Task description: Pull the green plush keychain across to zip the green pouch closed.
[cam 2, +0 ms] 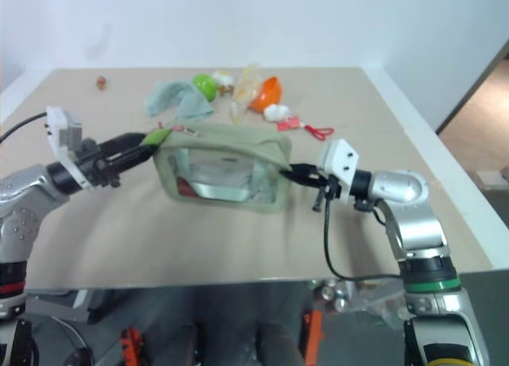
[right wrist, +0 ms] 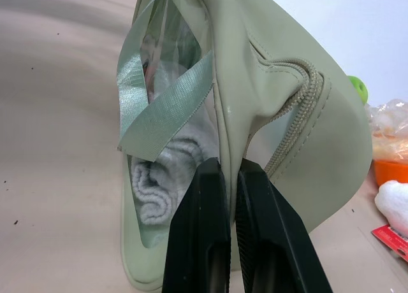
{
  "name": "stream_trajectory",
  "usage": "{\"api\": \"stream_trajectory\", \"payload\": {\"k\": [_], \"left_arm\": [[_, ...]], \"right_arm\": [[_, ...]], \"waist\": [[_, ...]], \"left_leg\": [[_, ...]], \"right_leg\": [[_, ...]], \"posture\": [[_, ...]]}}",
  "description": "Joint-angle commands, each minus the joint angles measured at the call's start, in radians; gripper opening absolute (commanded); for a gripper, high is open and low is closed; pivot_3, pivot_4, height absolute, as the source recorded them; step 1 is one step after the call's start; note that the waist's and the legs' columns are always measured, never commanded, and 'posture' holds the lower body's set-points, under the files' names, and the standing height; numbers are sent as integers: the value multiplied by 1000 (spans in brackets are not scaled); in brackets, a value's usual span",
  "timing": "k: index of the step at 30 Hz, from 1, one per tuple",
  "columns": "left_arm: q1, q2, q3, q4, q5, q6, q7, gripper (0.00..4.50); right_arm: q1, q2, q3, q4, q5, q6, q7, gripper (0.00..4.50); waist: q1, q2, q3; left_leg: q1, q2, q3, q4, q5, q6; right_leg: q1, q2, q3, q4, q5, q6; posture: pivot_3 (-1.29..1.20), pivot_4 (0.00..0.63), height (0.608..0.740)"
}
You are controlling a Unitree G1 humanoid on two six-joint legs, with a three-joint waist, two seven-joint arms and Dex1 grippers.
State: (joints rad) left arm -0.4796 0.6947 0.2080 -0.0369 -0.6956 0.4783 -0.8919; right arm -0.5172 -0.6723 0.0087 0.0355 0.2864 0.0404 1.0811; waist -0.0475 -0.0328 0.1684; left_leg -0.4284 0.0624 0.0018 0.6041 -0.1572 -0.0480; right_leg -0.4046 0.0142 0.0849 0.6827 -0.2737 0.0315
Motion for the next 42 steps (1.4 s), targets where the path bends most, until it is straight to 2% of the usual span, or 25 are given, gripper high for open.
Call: {"api": "stream_trajectory", "payload": {"k": [1,2,3,9,18,22,27,32,33,36,42], "left_arm": [[-52,12,6,17,17,-27,-37,608],[-69,9,3,23,21,-30,-45,214],[-85,6,-1,25,26,-35,-51,98],[-264,-48,-68,39,52,-56,-86,98],[-463,-212,-272,223,200,-176,-236,98],[-493,-210,-322,262,229,-144,-318,98],[-520,-182,-300,280,235,-109,-338,1753],[-484,-107,-235,182,196,-40,-314,3536],[-448,-78,-216,127,182,-8,-303,3665],[-322,3,-148,-39,142,77,-256,3665],[-45,58,11,-276,70,199,-99,3665]], "right_arm": [[8,-23,-24,-42,-4,-1,-12,0],[10,-25,-24,-42,-6,-2,-15,0],[12,-27,-24,-44,-7,-3,-18,0],[28,-33,-23,-54,-13,-5,-27,0],[44,-35,-22,-56,-30,-15,-39,0],[43,-38,-19,-54,-36,-20,-42,0],[40,-38,-22,-48,-39,-24,-43,0],[29,-36,-16,-27,-44,-39,-35,0],[24,-35,-14,-20,-44,-42,-32,0],[7,-30,-5,4,-44,-54,-19,0],[-31,-14,19,42,-51,-69,-4,0]], "waist": [[0,0,0],[1,0,0],[1,0,0],[4,0,0],[3,0,0],[1,0,0],[2,0,0],[1,0,0],[1,0,0],[-3,1,0],[-1,1,1]], "left_leg": [[0,0,0,0,0,0],[0,0,0,0,0,0],[0,0,0,0,0,0],[-1,-1,-1,2,0,0],[-1,-2,-1,3,0,0],[-2,-2,-2,3,0,0],[-2,-2,-2,3,0,0],[-2,-2,-2,3,0,0],[-2,-2,-2,3,0,0],[-1,-2,-2,2,0,1],[-1,-2,-2,3,0,0]], "right_leg": [[0,0,0,0,0,0],[0,0,0,0,0,0],[0,0,0,0,0,0],[0,0,-1,0,0,1],[1,0,-1,0,1,2],[1,0,0,0,0,2],[1,0,-1,0,0,2],[1,-1,-1,0,0,3],[1,-1,-1,0,0,3],[1,-1,0,0,0,3],[2,-1,-1,0,0,2]], "posture": [[0,150,740],[0,150,740],[0,150,740],[0,150,740],[0,150,740],[0,150,740],[0,150,740],[0,150,740],[0,150,740],[0,150,740],[0,150,740]]}}
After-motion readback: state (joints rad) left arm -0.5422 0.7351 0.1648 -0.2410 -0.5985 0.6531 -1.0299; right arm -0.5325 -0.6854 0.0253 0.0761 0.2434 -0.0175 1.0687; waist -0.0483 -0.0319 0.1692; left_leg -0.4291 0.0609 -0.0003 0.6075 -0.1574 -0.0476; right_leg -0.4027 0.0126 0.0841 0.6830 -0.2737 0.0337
